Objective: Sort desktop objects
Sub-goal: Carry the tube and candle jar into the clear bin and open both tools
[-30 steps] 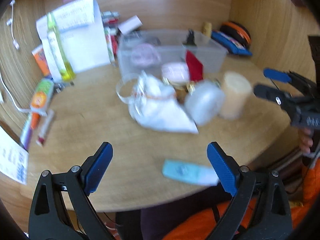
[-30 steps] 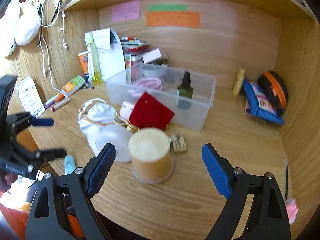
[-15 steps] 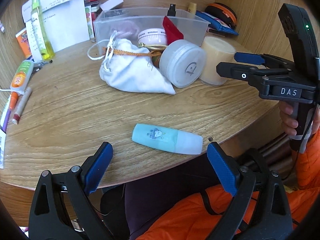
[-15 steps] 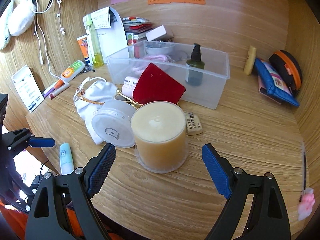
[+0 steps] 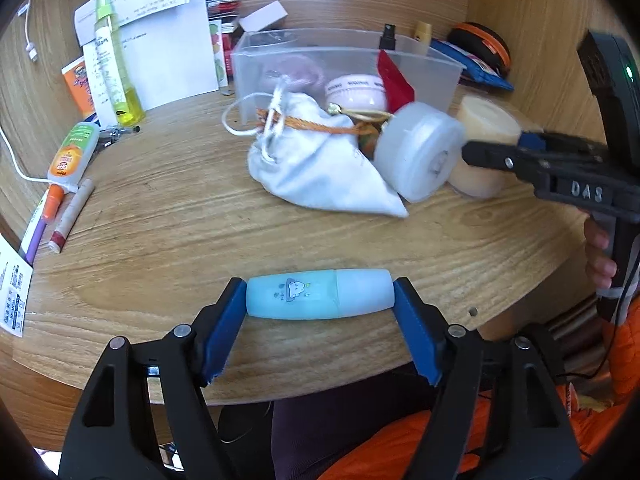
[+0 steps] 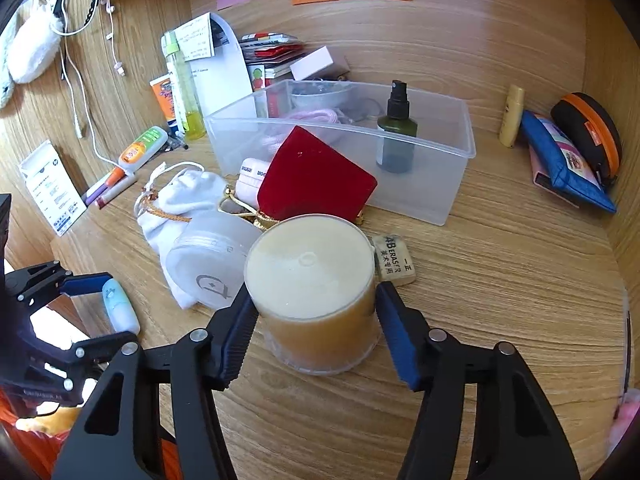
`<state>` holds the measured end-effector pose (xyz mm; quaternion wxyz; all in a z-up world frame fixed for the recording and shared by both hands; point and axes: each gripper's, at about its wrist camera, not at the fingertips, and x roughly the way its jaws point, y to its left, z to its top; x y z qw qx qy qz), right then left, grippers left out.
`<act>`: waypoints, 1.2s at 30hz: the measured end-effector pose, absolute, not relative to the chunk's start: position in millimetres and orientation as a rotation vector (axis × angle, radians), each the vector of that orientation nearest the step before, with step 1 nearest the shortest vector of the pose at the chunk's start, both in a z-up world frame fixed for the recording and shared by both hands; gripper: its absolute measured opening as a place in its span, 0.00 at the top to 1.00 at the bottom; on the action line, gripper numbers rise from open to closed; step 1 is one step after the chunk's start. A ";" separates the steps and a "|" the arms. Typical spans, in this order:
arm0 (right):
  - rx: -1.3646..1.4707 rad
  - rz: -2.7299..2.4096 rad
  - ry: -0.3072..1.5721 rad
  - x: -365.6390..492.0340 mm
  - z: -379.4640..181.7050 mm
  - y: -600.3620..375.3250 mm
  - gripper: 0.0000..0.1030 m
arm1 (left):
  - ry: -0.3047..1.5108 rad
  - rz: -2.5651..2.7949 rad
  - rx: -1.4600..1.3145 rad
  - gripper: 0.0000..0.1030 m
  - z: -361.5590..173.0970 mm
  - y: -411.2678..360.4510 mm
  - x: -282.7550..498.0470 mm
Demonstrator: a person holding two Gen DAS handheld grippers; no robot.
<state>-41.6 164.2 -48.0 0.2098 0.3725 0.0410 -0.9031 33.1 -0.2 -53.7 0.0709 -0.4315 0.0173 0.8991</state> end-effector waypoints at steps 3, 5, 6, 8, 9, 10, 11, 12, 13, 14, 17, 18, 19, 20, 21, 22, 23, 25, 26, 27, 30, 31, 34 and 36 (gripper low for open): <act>1.032 -2.517 0.116 -40.6 -48.0 165.5 0.46 | 0.030 2.733 -1.275 0.29 -45.7 -6.8 27.5; 1.028 -2.522 0.110 -39.0 -46.8 167.9 0.46 | 0.021 2.754 -1.254 0.29 -38.7 -11.2 22.9; 1.027 -2.523 0.108 -39.2 -46.1 169.0 0.47 | 0.013 2.762 -1.244 0.29 -35.7 -12.9 21.1; 1.035 -2.518 0.080 -40.2 -43.5 173.3 0.47 | 0.002 2.780 -1.216 0.29 -28.1 -16.2 16.5; 1.040 -2.513 0.062 -41.0 -42.4 176.2 0.47 | 0.004 2.795 -1.196 0.29 -23.7 -17.5 14.1; 1.042 -2.510 0.057 -42.2 -41.8 177.2 0.47 | 0.006 2.812 -1.179 0.29 -19.2 -19.0 11.5; 1.043 -2.515 0.050 -42.9 -40.1 179.5 0.47 | 0.002 2.819 -1.166 0.29 -16.2 -19.9 9.9; 1.041 -2.522 0.051 -43.1 -38.8 180.9 0.47 | -0.005 2.826 -1.147 0.29 -11.6 -21.8 7.4; 1.035 -2.532 0.056 -42.9 -36.3 182.3 0.47 | -0.011 2.834 -1.133 0.29 -8.1 -23.0 5.3; 1.023 -2.544 0.061 -42.6 -32.1 184.3 0.47 | -0.014 2.839 -1.118 0.29 -4.1 -23.5 3.1; 0.983 -2.567 0.063 -41.7 -19.2 188.2 0.47 | -0.012 2.861 -1.078 0.29 6.2 -25.4 -5.7; 0.973 -2.573 0.061 -42.1 -15.8 189.4 0.47 | -0.011 2.864 -1.066 0.29 10.0 -25.5 -9.9; 0.950 -2.585 0.063 -42.8 -8.9 191.1 0.47 | -0.009 2.868 -1.056 0.29 13.0 -25.5 -13.3; 0.935 -2.594 0.064 -43.5 -5.0 191.8 0.47 | -0.004 2.870 -1.041 0.29 17.0 -25.5 -18.3; 0.920 -2.602 0.065 -44.3 -1.1 192.9 0.47 | 0.001 2.869 -1.030 0.29 19.3 -24.8 -20.8; 0.899 -2.613 0.068 -46.6 5.5 194.0 0.47 | 0.010 2.871 -1.014 0.29 22.2 -24.3 -24.6; 0.887 -2.619 0.069 -48.2 9.2 194.3 0.47 | 0.028 2.881 -0.995 0.29 26.2 -23.7 -30.3; 0.865 -2.632 0.072 -53.3 17.0 194.5 0.47 | 0.048 2.891 -0.976 0.29 30.8 -23.6 -38.3; 0.857 -2.637 0.069 -57.6 21.0 195.0 0.47 | 0.052 2.890 -0.969 0.29 34.2 -23.8 -44.8; 0.852 -2.638 0.066 -61.2 24.1 195.7 0.47 | 0.050 2.887 -0.965 0.29 36.8 -23.9 -48.9; 0.845 -2.643 0.056 -74.8 31.6 195.7 0.47 | 0.043 2.874 -0.956 0.29 42.9 -24.2 -63.3; 0.844 -2.641 0.052 -80.5 33.9 195.7 0.47 | 0.046 2.869 -0.950 0.29 44.6 -24.0 -68.8; 0.859 -2.636 0.044 -100.3 36.6 194.3 0.47 | 0.055 2.868 -0.948 0.29 46.8 -23.9 -83.6; 0.870 -2.637 0.037 -110.2 37.0 192.7 0.47 | 0.055 2.862 -0.955 0.29 47.3 -24.8 -95.6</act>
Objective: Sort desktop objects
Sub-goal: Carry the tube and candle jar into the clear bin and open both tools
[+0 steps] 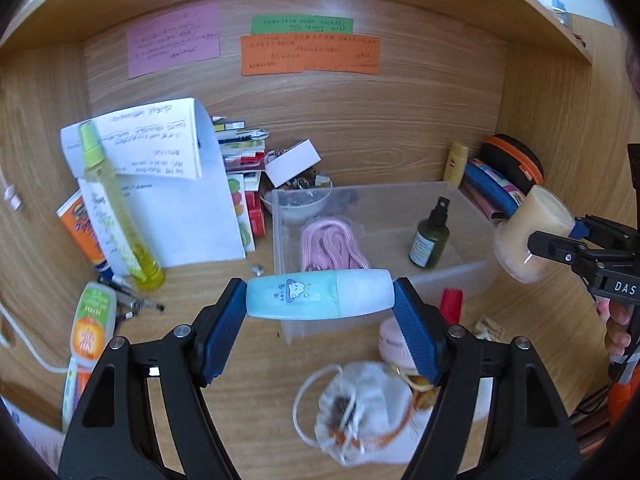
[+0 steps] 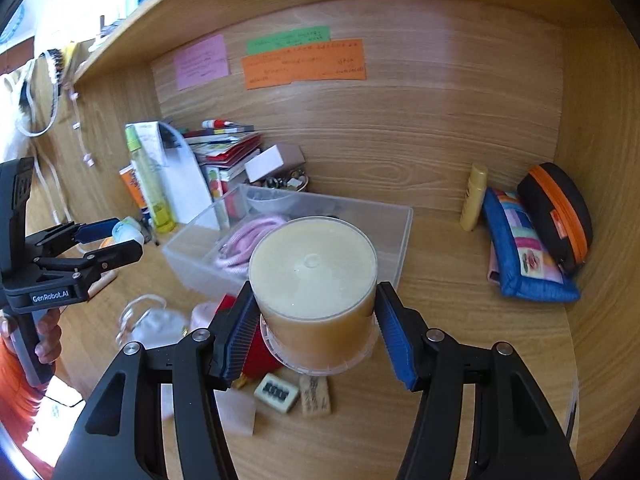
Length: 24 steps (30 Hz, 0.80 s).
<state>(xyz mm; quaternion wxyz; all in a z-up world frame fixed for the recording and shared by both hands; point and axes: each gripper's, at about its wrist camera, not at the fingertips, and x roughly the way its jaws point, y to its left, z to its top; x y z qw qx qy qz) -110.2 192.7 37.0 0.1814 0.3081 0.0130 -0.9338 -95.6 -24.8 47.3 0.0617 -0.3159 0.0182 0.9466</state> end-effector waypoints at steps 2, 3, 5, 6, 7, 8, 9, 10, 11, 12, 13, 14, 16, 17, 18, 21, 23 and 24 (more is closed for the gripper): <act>0.892 -2.632 0.041 -124.4 36.8 190.1 0.47 | 0.051 2.859 -0.965 0.29 47.3 -26.2 -105.9; 0.898 -2.630 0.042 -127.9 36.2 189.5 0.47 | 0.047 2.855 -0.972 0.29 47.1 -27.1 -111.8; 0.929 -2.612 0.051 -139.4 33.4 185.4 0.47 | 0.032 2.845 -0.986 0.29 46.4 -29.0 -121.6; 0.943 -2.605 0.052 -143.3 31.9 183.9 0.47 | 0.020 2.837 -0.996 0.29 45.5 -30.0 -126.8; 0.958 -2.595 0.050 -148.0 30.4 182.6 0.47 | 0.010 2.829 -1.008 0.29 44.5 -30.8 -131.9; 0.974 -2.581 0.047 -153.1 28.1 181.6 0.47 | 0.002 2.820 -1.020 0.29 43.4 -31.1 -136.7; 0.981 -2.575 0.045 -156.1 26.6 181.2 0.47 | -0.003 2.808 -1.034 0.29 41.8 -31.2 -141.9; 0.992 -2.569 0.045 -159.0 25.5 180.5 0.47 | -0.007 2.798 -1.046 0.29 40.4 -30.8 -146.1; 1.000 -2.563 0.043 -162.3 24.6 180.7 0.47 | -0.008 2.788 -1.060 0.29 38.4 -30.2 -151.7; 1.006 -2.557 0.041 -165.8 24.4 180.2 0.47 | -0.006 2.781 -1.069 0.29 36.5 -29.3 -155.5; 1.009 -2.554 0.043 -167.2 23.7 180.0 0.47 | -0.002 2.778 -1.076 0.29 35.0 -28.3 -159.3; 1.013 -2.552 0.047 -170.3 22.9 179.2 0.47 | 0.003 2.777 -1.083 0.29 33.3 -27.4 -163.1; 1.021 -2.553 0.060 -175.9 20.5 177.7 0.47 | 0.011 2.764 -1.101 0.29 29.6 -25.1 -171.1; 1.025 -2.554 0.062 -177.7 19.5 177.2 0.47 | 0.015 2.758 -1.107 0.29 28.1 -24.0 -173.8; 1.033 -2.552 0.059 -180.8 17.9 177.1 0.47 | 0.023 2.753 -1.114 0.29 26.2 -22.4 -177.1; 1.057 -2.538 0.048 -190.7 12.7 176.7 0.47 | 0.043 2.735 -1.128 0.29 21.4 -17.7 -184.8; 1.070 -2.535 0.057 -195.6 9.5 175.1 0.47 | 0.052 2.728 -1.134 0.29 19.1 -14.9 -189.1; 1.077 -2.534 0.062 -197.9 8.2 173.7 0.47 | 0.059 2.724 -1.136 0.29 17.8 -13.1 -191.0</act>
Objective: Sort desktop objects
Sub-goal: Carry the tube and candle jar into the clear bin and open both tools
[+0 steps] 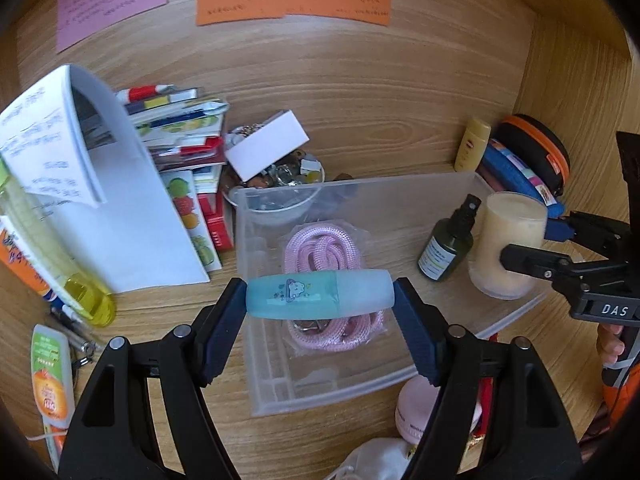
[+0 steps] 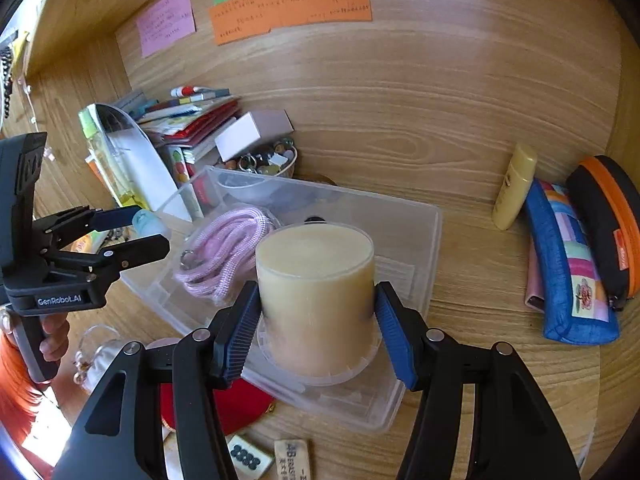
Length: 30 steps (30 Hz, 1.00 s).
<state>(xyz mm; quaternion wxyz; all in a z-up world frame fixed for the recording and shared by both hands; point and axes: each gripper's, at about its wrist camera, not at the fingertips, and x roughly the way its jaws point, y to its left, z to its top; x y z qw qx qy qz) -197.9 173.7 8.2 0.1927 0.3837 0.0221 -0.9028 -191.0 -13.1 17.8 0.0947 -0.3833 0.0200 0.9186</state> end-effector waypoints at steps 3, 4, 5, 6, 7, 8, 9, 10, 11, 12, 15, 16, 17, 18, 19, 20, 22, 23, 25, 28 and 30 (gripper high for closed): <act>1.099 -2.520 0.069 -204.4 3.3 171.2 0.47 | 0.073 2.710 -1.146 0.29 13.8 -9.1 -196.5; 1.106 -2.512 0.067 -205.9 1.4 170.6 0.47 | 0.079 2.703 -1.151 0.29 12.3 -7.7 -198.6; 1.111 -2.506 0.068 -206.4 -0.1 170.1 0.47 | 0.084 2.699 -1.158 0.29 10.6 -6.4 -200.5; 1.114 -2.502 0.070 -206.4 -1.5 169.6 0.47 | 0.089 2.693 -1.167 0.29 8.4 -5.0 -202.2; 1.121 -2.499 0.078 -206.4 -3.5 168.5 0.47 | 0.092 2.686 -1.175 0.29 6.4 -4.0 -203.7; 1.126 -2.496 0.088 -206.0 -5.5 167.2 0.47 | 0.095 2.680 -1.182 0.29 4.9 -3.3 -204.8; 1.128 -2.493 0.094 -205.9 -6.6 166.5 0.47 | 0.103 2.679 -1.186 0.29 3.5 -2.0 -205.6; 1.134 -2.490 0.105 -205.6 -8.7 164.8 0.47 | 0.122 2.686 -1.183 0.29 3.0 -0.2 -205.6; 1.138 -2.487 0.109 -205.7 -10.2 164.2 0.47 | 0.132 2.687 -1.184 0.29 2.6 1.0 -205.6; 1.143 -2.487 0.111 -206.1 -12.2 163.7 0.47 | 0.137 2.687 -1.183 0.29 2.0 2.5 -205.6; 1.154 -2.494 0.107 -208.5 -16.0 164.5 0.47 | 0.135 2.646 -1.210 0.29 -2.8 7.2 -208.8; 1.146 -2.500 0.122 -208.4 -16.3 163.2 0.47 | 0.140 2.642 -1.216 0.29 -4.5 8.0 -209.3; 1.150 -2.503 0.128 -208.8 -16.7 162.7 0.47 | 0.166 2.656 -1.208 0.29 -5.0 9.9 -208.9; 1.151 -2.503 0.135 -209.1 -17.1 162.0 0.47 | 0.189 2.661 -1.213 0.29 -6.6 11.7 -209.3; 1.153 -2.500 0.143 -209.4 -17.7 161.0 0.47 | 0.200 2.665 -1.209 0.29 -7.0 12.8 -208.5; 1.159 -2.495 0.154 -209.4 -18.6 159.5 0.47 | 0.208 2.668 -1.205 0.29 -7.7 13.2 -207.8; 1.150 -2.491 0.151 -208.5 -17.7 158.5 0.48 | 0.222 2.675 -1.201 0.29 -8.5 13.7 -207.0; 1.135 -2.498 0.156 -207.9 -15.8 158.0 0.48 | 0.225 2.680 -1.201 0.29 -8.6 13.7 -206.9; 1.107 -2.511 0.175 -205.8 -10.7 156.2 0.48 | 0.226 2.679 -1.204 0.29 -8.3 13.2 -207.0; 1.092 -2.525 0.242 -202.4 -6.8 149.3 0.47 | 0.218 2.682 -1.206 0.29 -6.5 12.1 -205.8; 1.093 -2.534 0.284 -199.5 -7.6 146.6 0.47 | 0.213 2.689 -1.200 0.26 -4.0 11.4 -203.1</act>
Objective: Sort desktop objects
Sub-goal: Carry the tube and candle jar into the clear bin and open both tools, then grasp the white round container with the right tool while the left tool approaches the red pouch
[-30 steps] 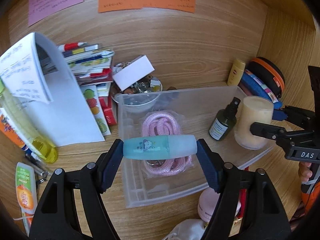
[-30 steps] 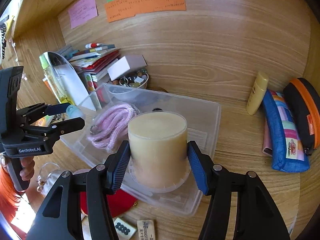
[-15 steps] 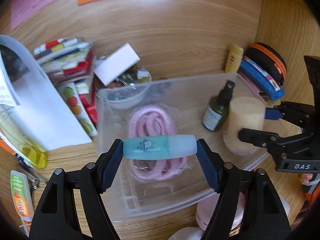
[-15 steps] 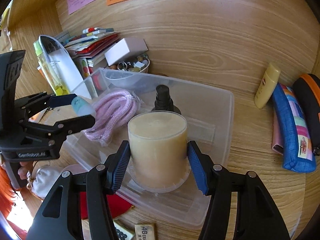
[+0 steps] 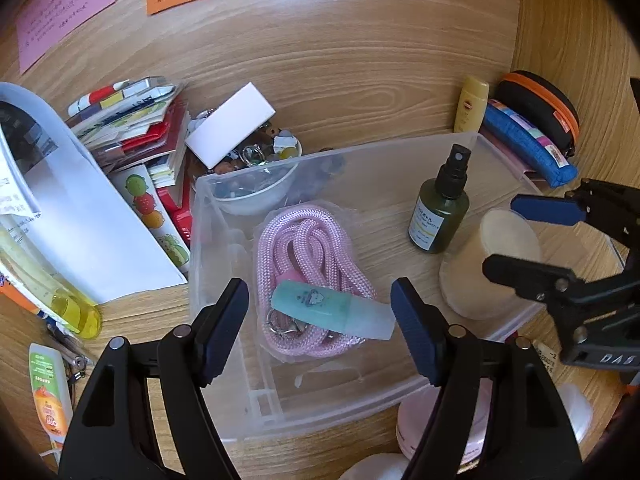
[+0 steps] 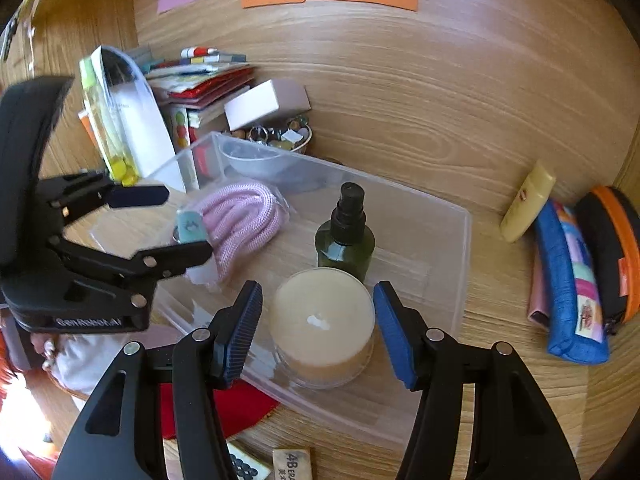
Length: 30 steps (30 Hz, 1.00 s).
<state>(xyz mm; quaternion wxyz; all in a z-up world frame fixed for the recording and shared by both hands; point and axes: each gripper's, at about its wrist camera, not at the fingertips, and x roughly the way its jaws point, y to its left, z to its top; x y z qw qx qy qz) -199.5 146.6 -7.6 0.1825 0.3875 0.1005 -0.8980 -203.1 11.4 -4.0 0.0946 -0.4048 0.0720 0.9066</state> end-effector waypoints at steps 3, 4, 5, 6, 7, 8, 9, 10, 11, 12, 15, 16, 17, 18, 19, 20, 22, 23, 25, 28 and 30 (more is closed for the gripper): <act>1.098 -2.537 0.275 -195.8 -7.1 149.9 0.45 | 0.214 2.708 -1.170 0.18 2.3 10.9 -197.3; 1.098 -2.533 0.261 -194.6 -6.3 151.8 0.41 | 0.216 2.714 -1.157 0.17 5.1 10.7 -194.5; 1.096 -2.532 0.244 -191.7 -5.0 153.3 0.37 | 0.219 2.718 -1.147 0.17 7.2 10.4 -192.0; 1.091 -2.536 0.236 -188.7 -3.5 154.3 0.36 | 0.224 2.723 -1.136 0.16 9.9 10.2 -189.0; 1.081 -2.548 0.233 -184.2 -0.6 155.6 0.32 | 0.228 2.730 -1.128 0.16 12.6 9.9 -185.8; 1.072 -2.555 0.236 -179.9 1.9 156.3 0.30 | 0.230 2.737 -1.120 0.14 15.1 9.3 -182.9; 1.065 -2.558 0.238 -177.1 3.4 156.6 0.29 | 0.232 2.743 -1.108 0.11 17.9 9.1 -179.9; 1.052 -2.564 0.242 -172.1 6.5 157.0 0.26 | 0.232 2.749 -1.098 0.11 20.3 8.9 -177.2; 1.042 -2.570 0.244 -168.0 9.2 156.9 0.21 | 0.230 2.755 -1.090 0.10 22.8 8.5 -174.2; 1.031 -2.578 0.243 -164.4 11.3 157.7 0.19 | 0.227 2.760 -1.084 0.09 25.1 7.8 -170.9; 1.007 -2.608 0.252 -152.6 17.9 158.6 0.17 | 0.206 2.769 -1.076 0.06 31.6 5.6 -161.3; 1.001 -2.614 0.254 -148.3 19.9 159.0 0.17 | 0.196 2.769 -1.075 0.06 33.3 3.6 -158.3; 0.995 -2.622 0.253 -143.6 22.0 159.5 0.17 | 0.183 2.768 -1.074 0.06 34.8 2.4 -154.5; 0.991 -2.626 0.254 -141.1 23.4 159.8 0.17 | 0.176 2.769 -1.073 0.06 36.3 1.6 -151.2; 0.981 -2.633 0.255 -135.3 25.6 160.3 0.17 | 0.173 2.772 -1.071 0.06 37.3 0.8 -148.0; 0.970 -2.636 0.254 -130.5 27.1 160.4 0.17 | 0.173 2.776 -1.069 0.06 38.3 0.2 -144.2; 0.955 -2.641 0.249 -123.7 28.2 159.9 0.17 | 0.179 2.785 -1.063 0.06 39.3 -2.0 -135.3; 0.946 -2.641 0.244 -118.7 29.0 160.2 0.16 | 0.181 2.790 -1.063 0.06 39.3 -3.5 -131.4; 0.936 -2.641 0.237 -111.0 29.1 162.0 0.16 | 0.181 2.792 -1.066 0.06 38.9 -5.9 -125.2; 0.935 -2.644 0.233 -101.5 27.4 164.3 0.15 | 0.186 2.789 -1.079 0.05 36.0 -8.7 -114.0; 0.940 -2.649 0.241 -97.0 25.2 164.7 0.14 | 0.185 2.782 -1.091 0.05 33.3 -8.7 -108.7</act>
